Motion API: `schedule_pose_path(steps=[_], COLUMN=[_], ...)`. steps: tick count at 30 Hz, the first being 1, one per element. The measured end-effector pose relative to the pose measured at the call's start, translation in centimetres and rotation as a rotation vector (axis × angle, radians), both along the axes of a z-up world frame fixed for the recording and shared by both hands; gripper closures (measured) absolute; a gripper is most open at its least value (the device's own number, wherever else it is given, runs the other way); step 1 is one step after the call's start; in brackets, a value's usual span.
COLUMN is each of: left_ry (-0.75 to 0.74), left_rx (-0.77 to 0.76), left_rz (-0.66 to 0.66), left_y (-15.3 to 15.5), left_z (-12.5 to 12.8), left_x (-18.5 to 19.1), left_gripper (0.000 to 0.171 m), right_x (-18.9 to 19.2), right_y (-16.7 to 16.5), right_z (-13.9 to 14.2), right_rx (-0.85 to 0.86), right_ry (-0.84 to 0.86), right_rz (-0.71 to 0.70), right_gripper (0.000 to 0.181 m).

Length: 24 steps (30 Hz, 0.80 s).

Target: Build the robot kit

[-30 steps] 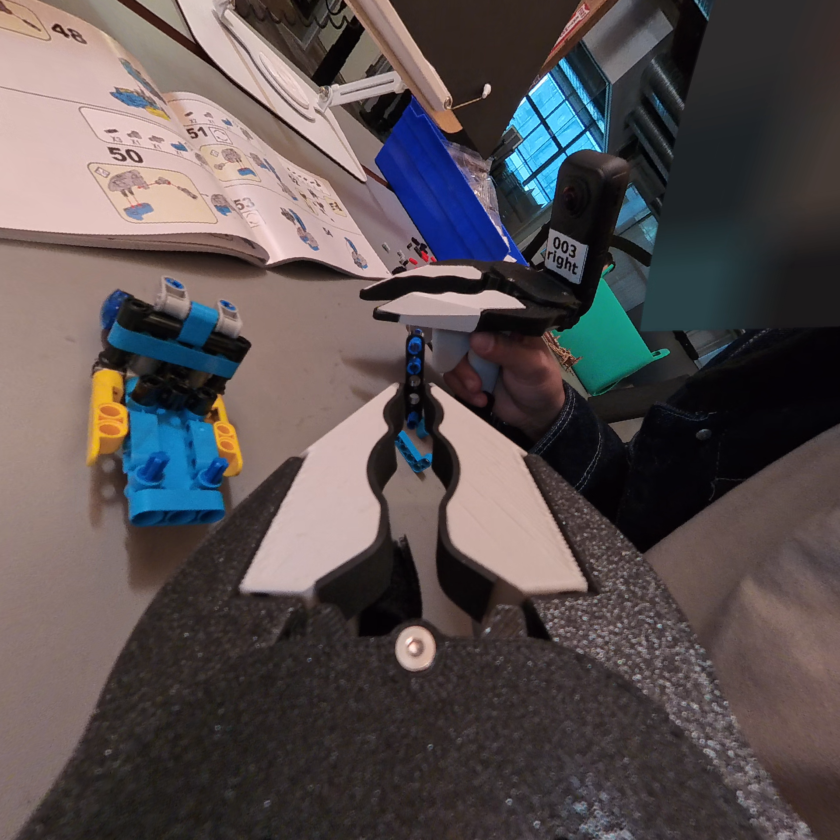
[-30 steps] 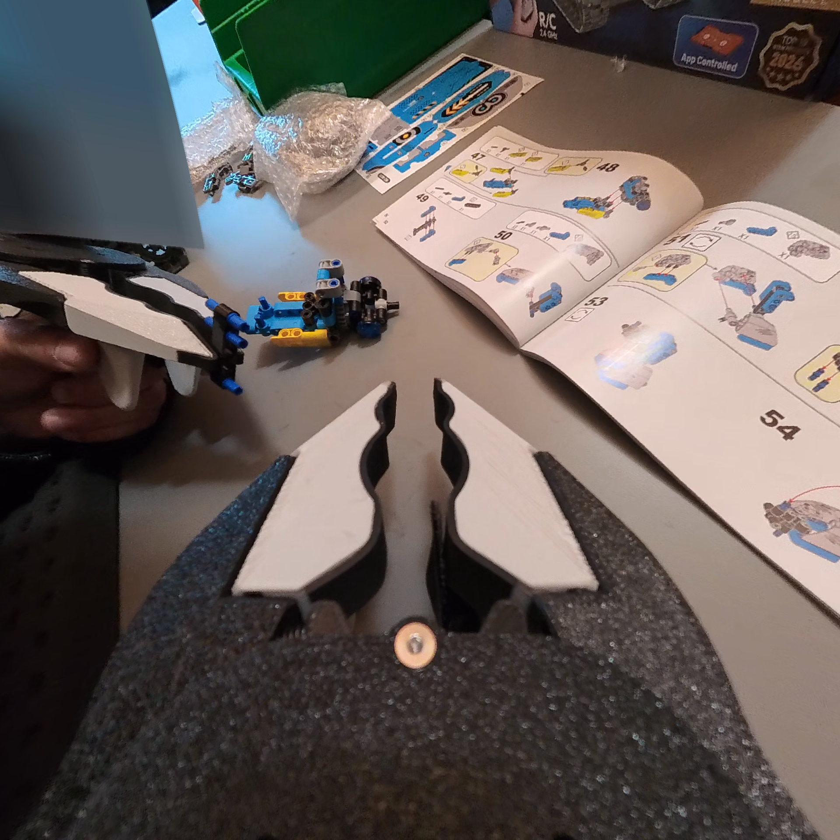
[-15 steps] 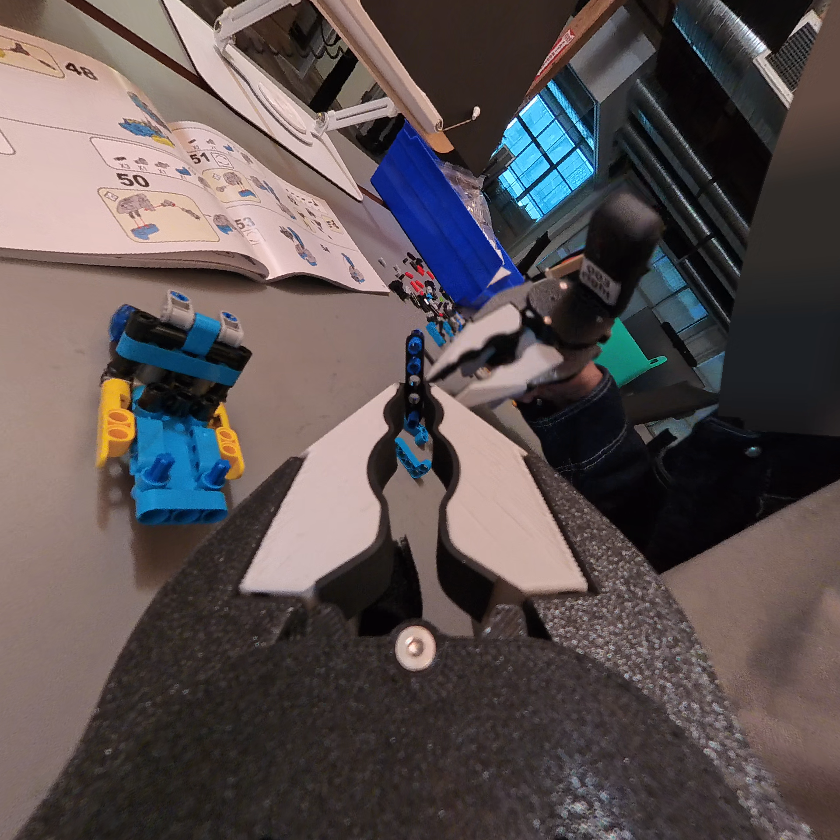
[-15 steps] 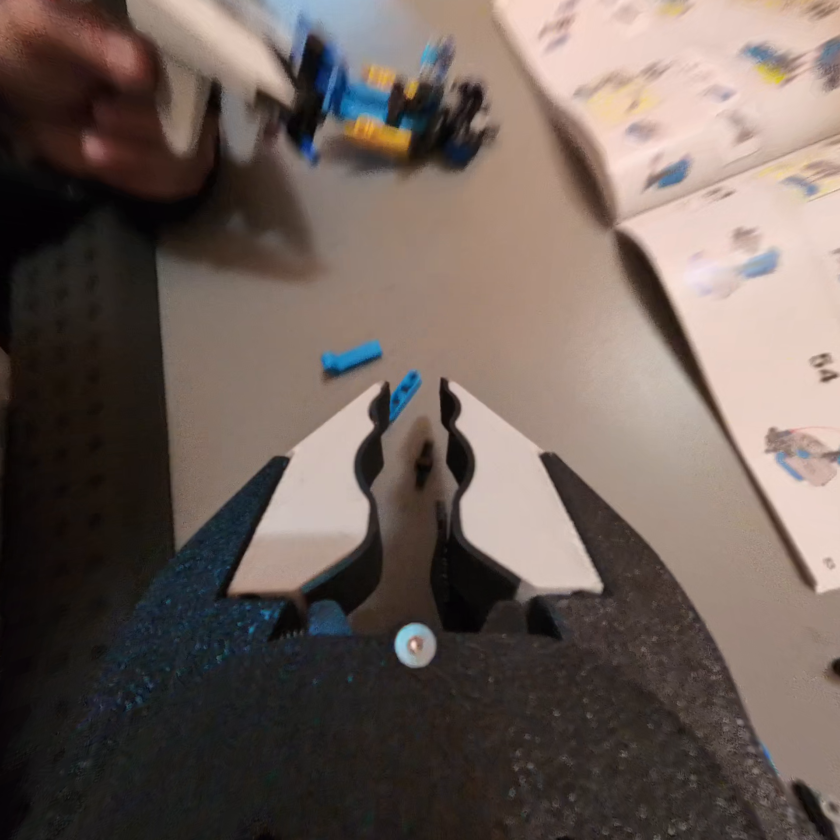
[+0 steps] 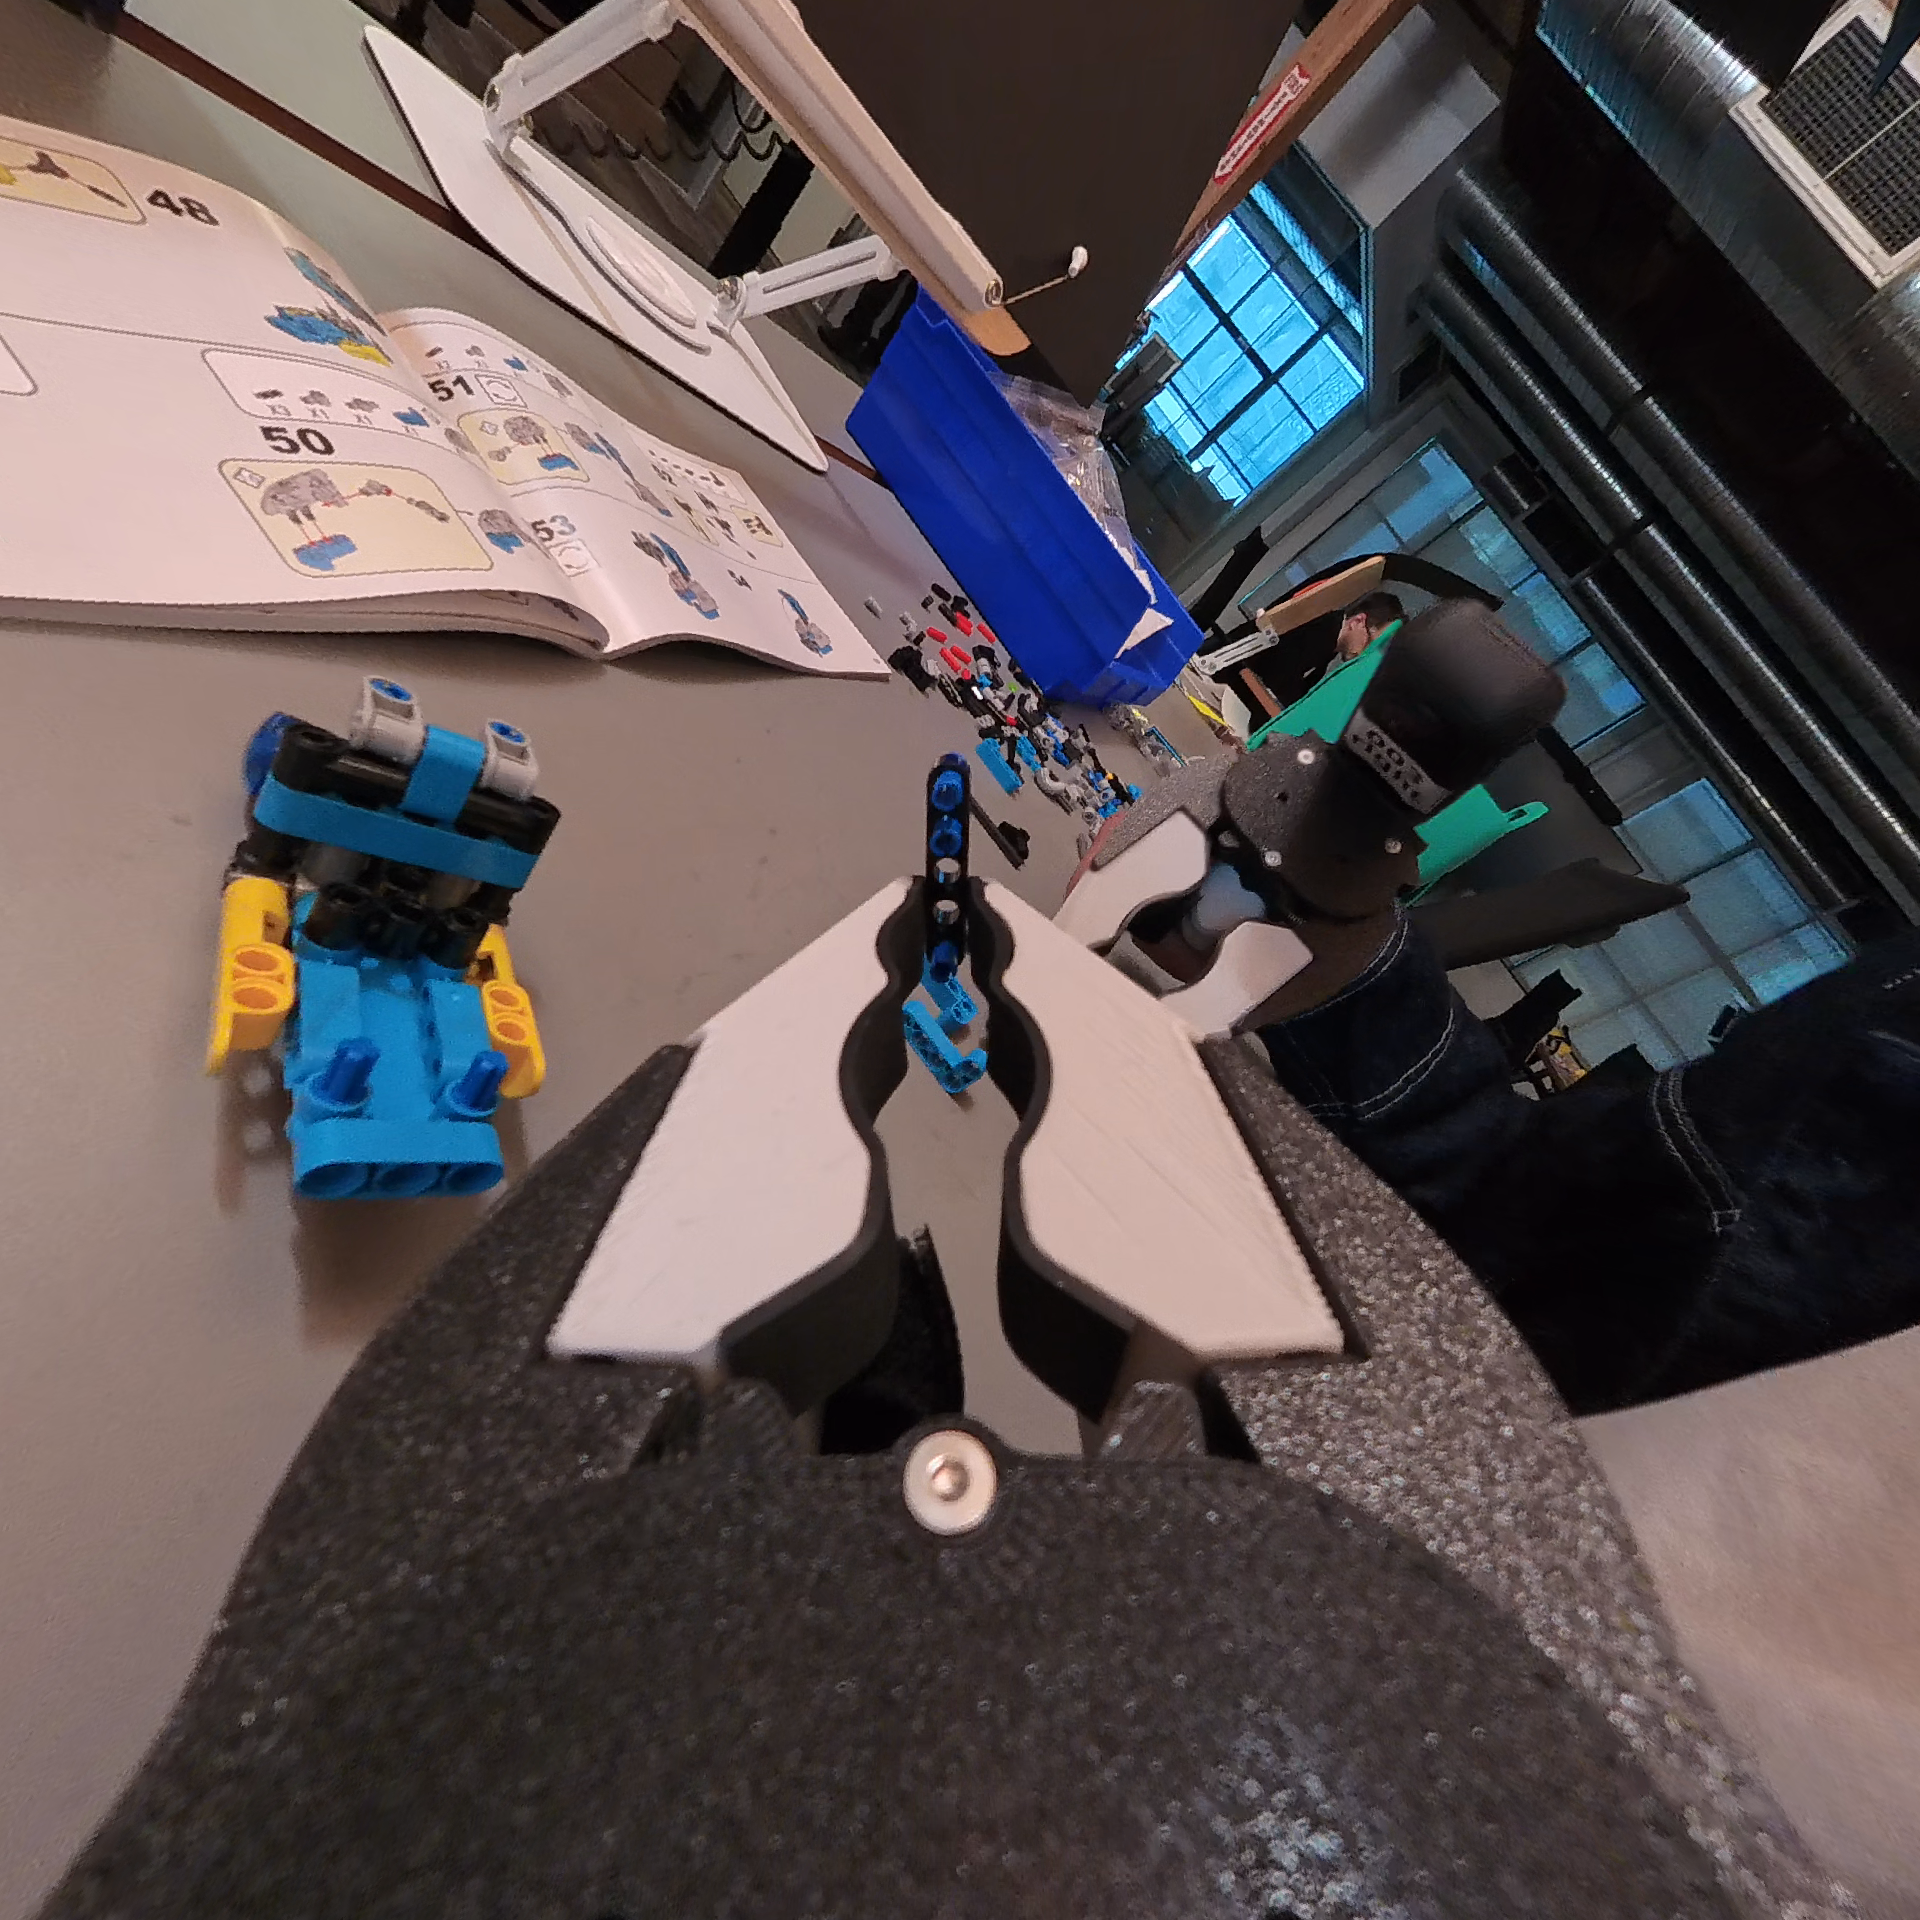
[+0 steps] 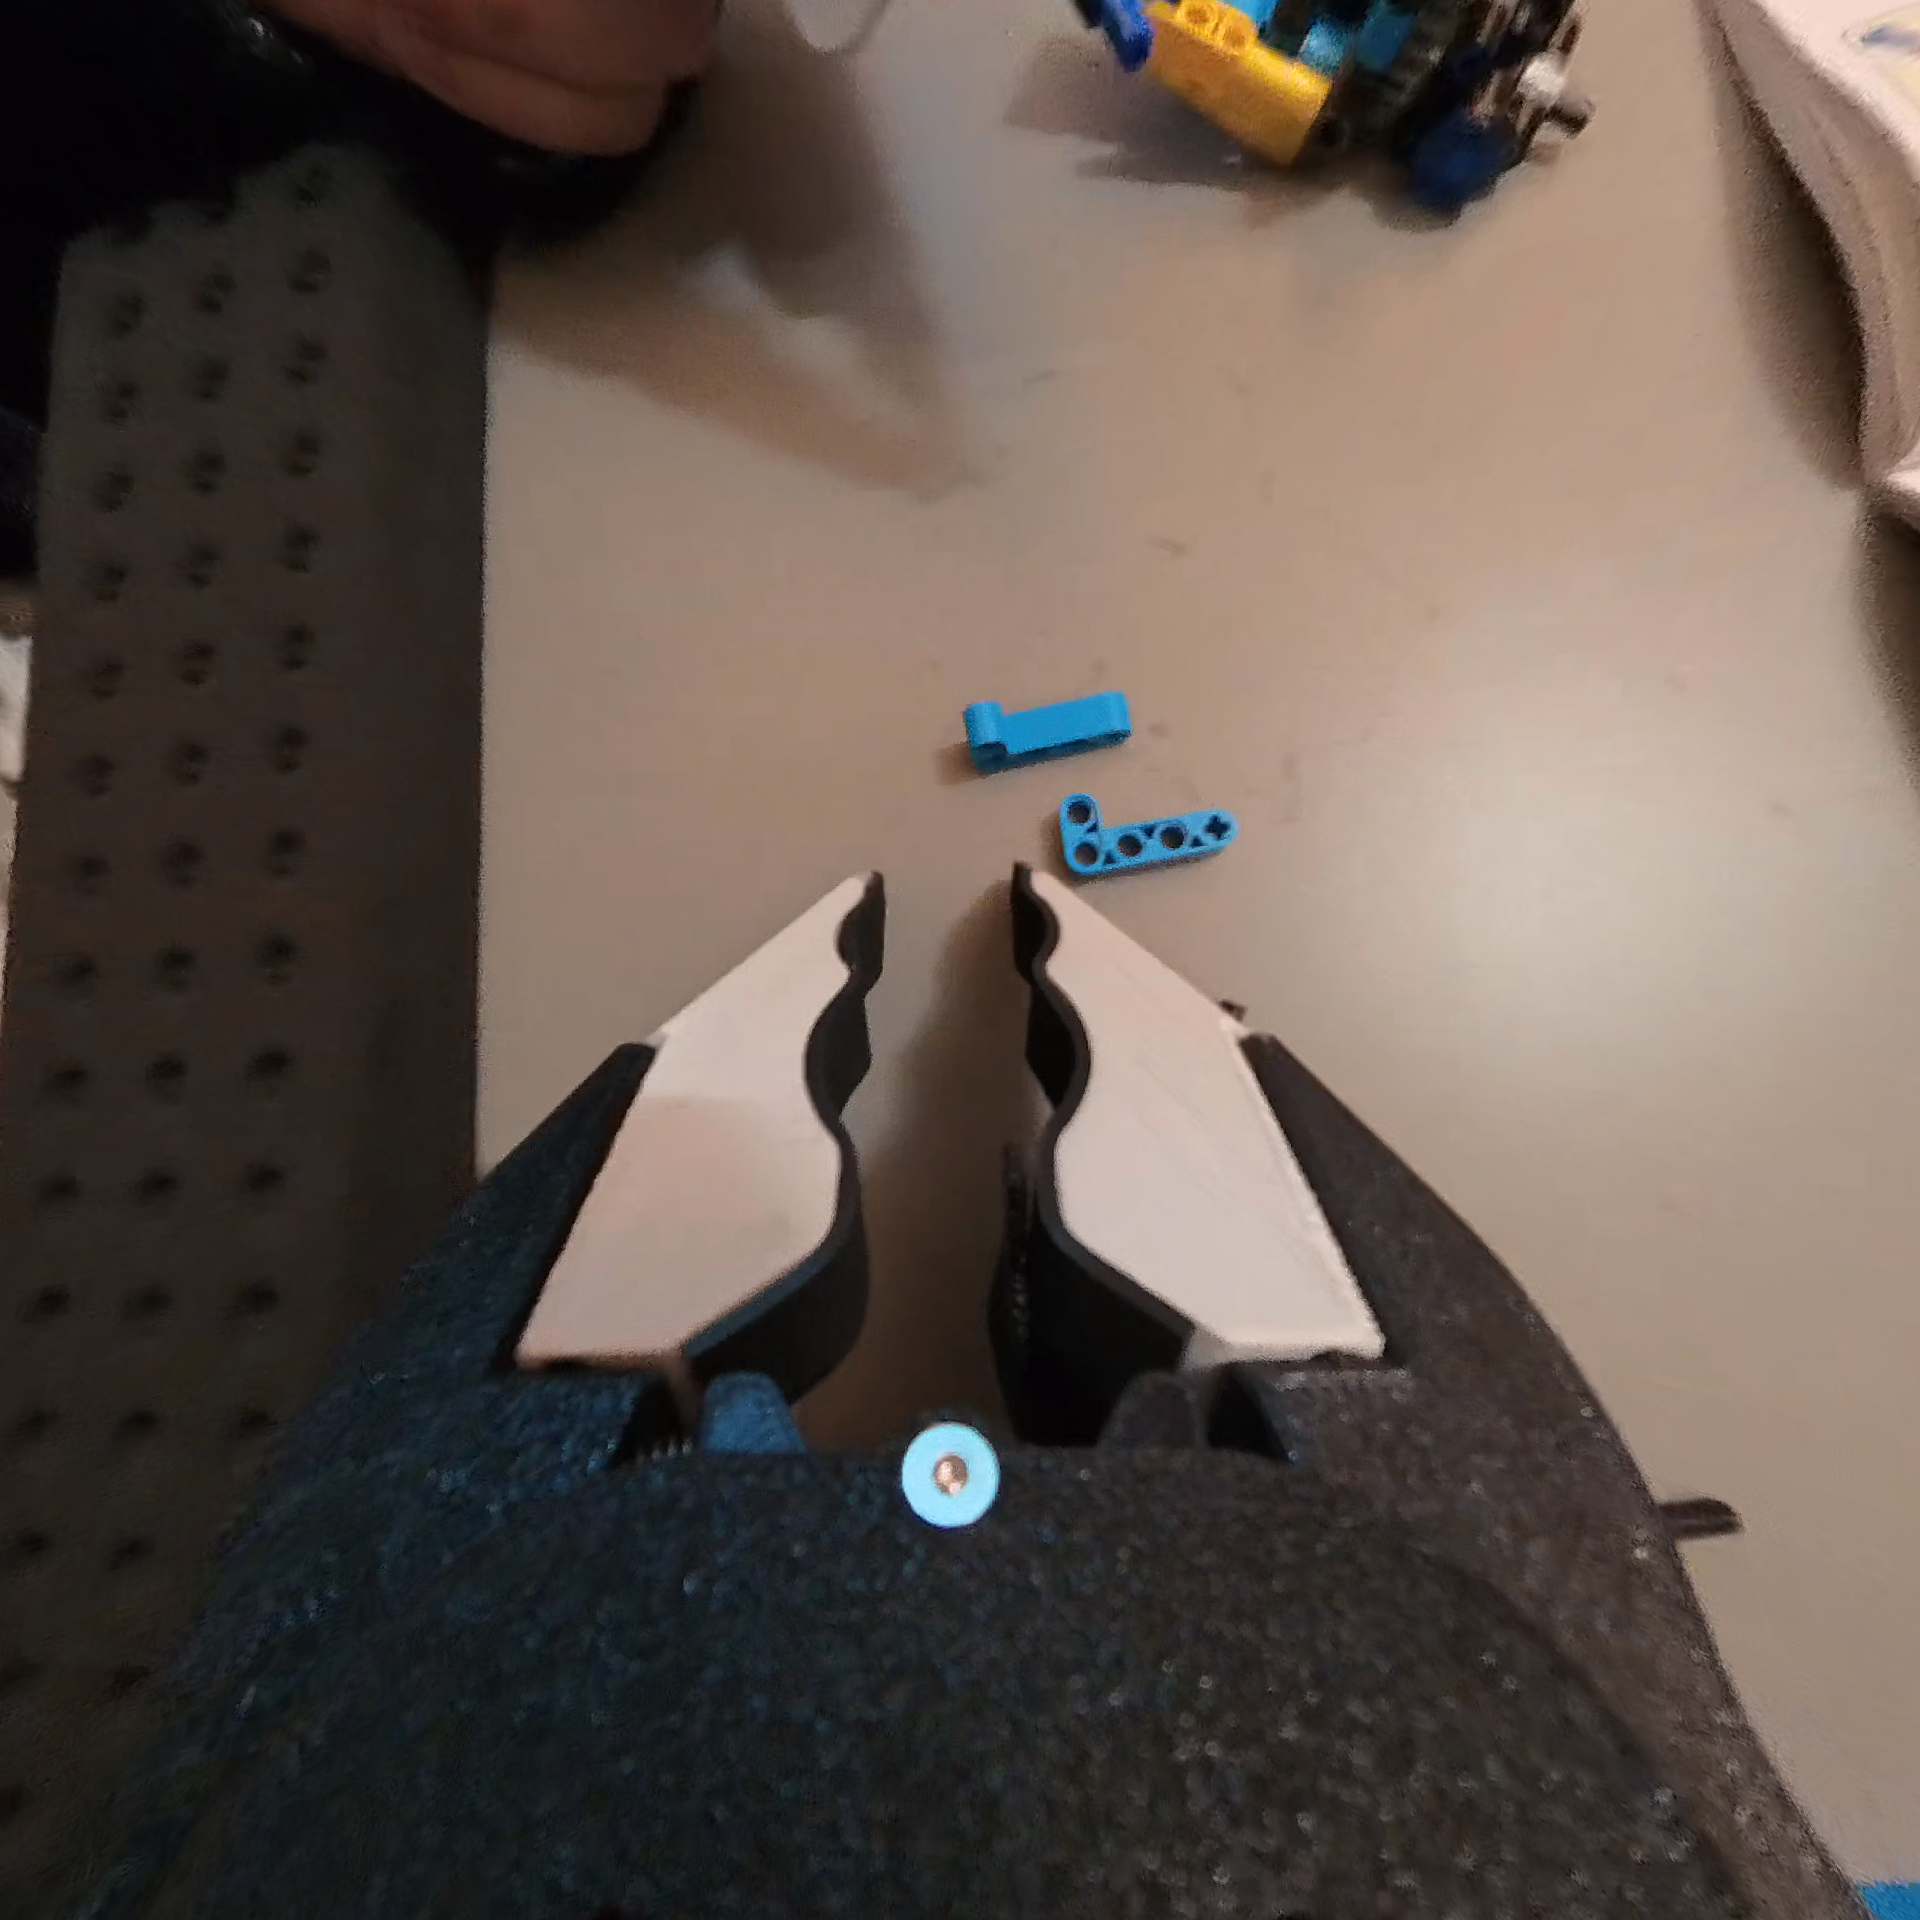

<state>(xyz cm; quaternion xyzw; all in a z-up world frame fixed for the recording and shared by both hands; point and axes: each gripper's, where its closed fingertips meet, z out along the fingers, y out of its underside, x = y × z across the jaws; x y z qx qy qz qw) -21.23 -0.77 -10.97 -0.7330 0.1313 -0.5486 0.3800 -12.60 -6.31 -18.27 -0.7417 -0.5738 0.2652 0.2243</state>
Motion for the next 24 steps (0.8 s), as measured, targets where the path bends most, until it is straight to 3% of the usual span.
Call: schedule_pose_path(steps=[6,11,16,24], left_ry=[0.018,0.036,0.047,0.052], left_rx=[0.015,0.022,0.025,0.024], left_rz=[-0.007,-0.016,-0.023,-0.026], left_y=[-0.2,-0.4,-0.5,-0.5], left_z=[-0.1,-0.2,-0.3,-0.4], left_x=[0.2,0.4,0.6,0.7], left_gripper=[0.164,0.164,0.164,0.165], right_x=[-0.4,-0.1,-2.2,-2.9], right_y=[2.7,2.0,0.6,1.0], right_z=[1.4,0.7,2.3,0.6], right_rx=[0.263,0.187,0.154,0.179], right_ry=[0.023,-0.021,0.097,0.051], right_rz=[-0.027,-0.032,0.018,0.007], right_gripper=[0.156,0.155,0.155,0.157])
